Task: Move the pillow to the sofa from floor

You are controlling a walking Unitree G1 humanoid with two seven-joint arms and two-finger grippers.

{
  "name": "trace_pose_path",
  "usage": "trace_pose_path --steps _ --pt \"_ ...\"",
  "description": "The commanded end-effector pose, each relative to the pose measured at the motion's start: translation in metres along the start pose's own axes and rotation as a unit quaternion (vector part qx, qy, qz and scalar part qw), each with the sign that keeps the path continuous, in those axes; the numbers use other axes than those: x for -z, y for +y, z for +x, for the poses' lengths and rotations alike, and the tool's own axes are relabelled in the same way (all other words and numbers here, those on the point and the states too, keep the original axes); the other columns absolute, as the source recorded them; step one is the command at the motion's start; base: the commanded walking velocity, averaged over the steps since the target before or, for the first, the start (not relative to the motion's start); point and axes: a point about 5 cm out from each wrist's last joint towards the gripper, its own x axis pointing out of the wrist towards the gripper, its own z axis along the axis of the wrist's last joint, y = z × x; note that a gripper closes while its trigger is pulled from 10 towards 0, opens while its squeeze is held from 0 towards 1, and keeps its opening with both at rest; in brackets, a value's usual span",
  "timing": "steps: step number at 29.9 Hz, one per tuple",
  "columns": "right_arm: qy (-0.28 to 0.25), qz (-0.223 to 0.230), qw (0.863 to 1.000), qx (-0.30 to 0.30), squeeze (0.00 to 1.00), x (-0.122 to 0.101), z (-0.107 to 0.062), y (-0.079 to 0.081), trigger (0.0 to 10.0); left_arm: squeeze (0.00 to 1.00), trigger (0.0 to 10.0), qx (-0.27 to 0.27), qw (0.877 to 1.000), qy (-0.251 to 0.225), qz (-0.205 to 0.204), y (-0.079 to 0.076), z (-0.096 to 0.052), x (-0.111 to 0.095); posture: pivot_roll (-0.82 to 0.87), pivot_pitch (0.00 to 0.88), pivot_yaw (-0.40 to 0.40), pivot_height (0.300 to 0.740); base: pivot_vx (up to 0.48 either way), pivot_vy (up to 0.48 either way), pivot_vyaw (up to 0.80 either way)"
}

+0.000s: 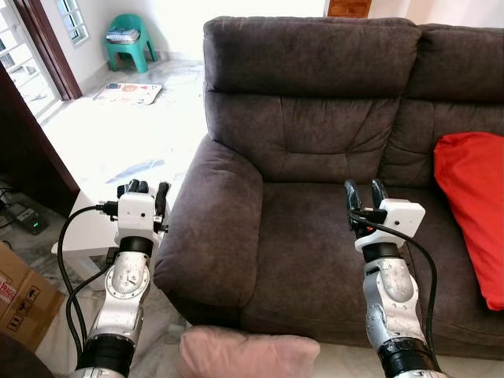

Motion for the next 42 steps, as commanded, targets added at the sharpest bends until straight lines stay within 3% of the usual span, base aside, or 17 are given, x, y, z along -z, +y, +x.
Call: trace_pose_path --steps 1,8,22,31,42 --pt "-0.002 0.005 1.0 -0.002 0.0 -0.002 -0.002 0.002 10.0 0.0 10.0 0.004 1.0 -0.003 -0.003 0.0 -0.003 -0.004 0.08 0.0 0.016 0.74 0.0 0.0 0.0" --pt "-0.008 0.009 1.0 0.009 0.0 -0.004 -0.005 0.003 10.0 0.0 10.0 0.019 1.0 0.018 -0.004 -0.002 -0.009 0.003 0.05 0.033 0.041 0.74 0.0 0.0 0.0" --pt "0.01 -0.004 1.0 -0.008 0.0 -0.007 -0.008 0.006 10.0 0.0 10.0 0.015 1.0 0.025 -0.007 -0.006 -0.017 0.002 0.05 0.102 -0.004 0.74 0.0 0.0 0.0" --pt "0.024 -0.004 0.999 -0.021 0.0 -0.005 -0.006 0.01 10.0 0.0 10.0 0.005 1.0 0.029 -0.004 -0.001 -0.023 0.001 0.07 0.113 -0.018 0.677 0.0 0.0 0.0" --pt "0.029 -0.008 0.999 -0.025 0.0 -0.004 -0.008 0.01 10.0 0.0 10.0 0.013 0.999 0.031 -0.005 -0.006 -0.018 0.0 0.05 0.112 -0.009 0.613 0.0 0.0 0.0"
